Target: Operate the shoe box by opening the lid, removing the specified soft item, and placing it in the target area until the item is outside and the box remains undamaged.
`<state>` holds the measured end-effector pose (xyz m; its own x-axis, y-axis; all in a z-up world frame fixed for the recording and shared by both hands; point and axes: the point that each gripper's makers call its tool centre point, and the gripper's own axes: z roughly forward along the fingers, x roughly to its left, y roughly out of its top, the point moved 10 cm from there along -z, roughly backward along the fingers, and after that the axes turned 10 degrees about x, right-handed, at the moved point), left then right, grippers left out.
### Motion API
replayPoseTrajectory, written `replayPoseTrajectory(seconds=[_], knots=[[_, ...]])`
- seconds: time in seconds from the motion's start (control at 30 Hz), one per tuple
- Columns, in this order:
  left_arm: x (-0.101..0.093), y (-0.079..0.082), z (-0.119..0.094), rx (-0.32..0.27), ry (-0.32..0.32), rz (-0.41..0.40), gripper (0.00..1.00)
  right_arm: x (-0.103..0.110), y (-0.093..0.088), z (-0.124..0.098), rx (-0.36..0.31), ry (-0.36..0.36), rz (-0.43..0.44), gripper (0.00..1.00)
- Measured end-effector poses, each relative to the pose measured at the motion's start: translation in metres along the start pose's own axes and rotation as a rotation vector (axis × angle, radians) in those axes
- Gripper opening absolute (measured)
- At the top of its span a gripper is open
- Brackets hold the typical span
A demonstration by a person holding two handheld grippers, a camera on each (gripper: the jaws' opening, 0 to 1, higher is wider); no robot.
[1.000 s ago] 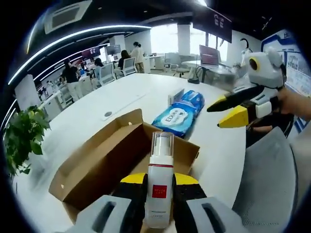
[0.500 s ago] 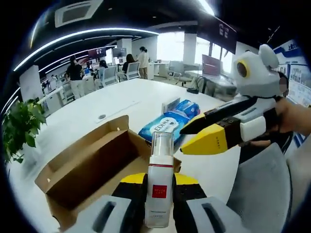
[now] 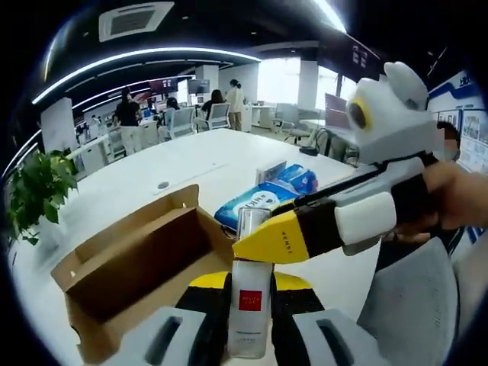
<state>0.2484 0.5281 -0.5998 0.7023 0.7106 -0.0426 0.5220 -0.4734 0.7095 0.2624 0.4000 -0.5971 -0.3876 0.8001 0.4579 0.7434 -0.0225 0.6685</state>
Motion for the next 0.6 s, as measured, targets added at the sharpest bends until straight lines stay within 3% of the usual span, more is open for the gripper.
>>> replayPoseTrajectory(seconds=[0.37, 0.6], knots=[[-0.0079, -0.001, 0.0065, -0.006, 0.06, 0.025, 0.19, -0.007, 0.0006, 0.01, 0.015, -0.05, 0.188, 0.27], [-0.0058, -0.0046, 0.0086, -0.003, 0.059, 0.023, 0.19, -0.006, -0.0007, 0.0087, 0.007, -0.045, 0.185, 0.24]])
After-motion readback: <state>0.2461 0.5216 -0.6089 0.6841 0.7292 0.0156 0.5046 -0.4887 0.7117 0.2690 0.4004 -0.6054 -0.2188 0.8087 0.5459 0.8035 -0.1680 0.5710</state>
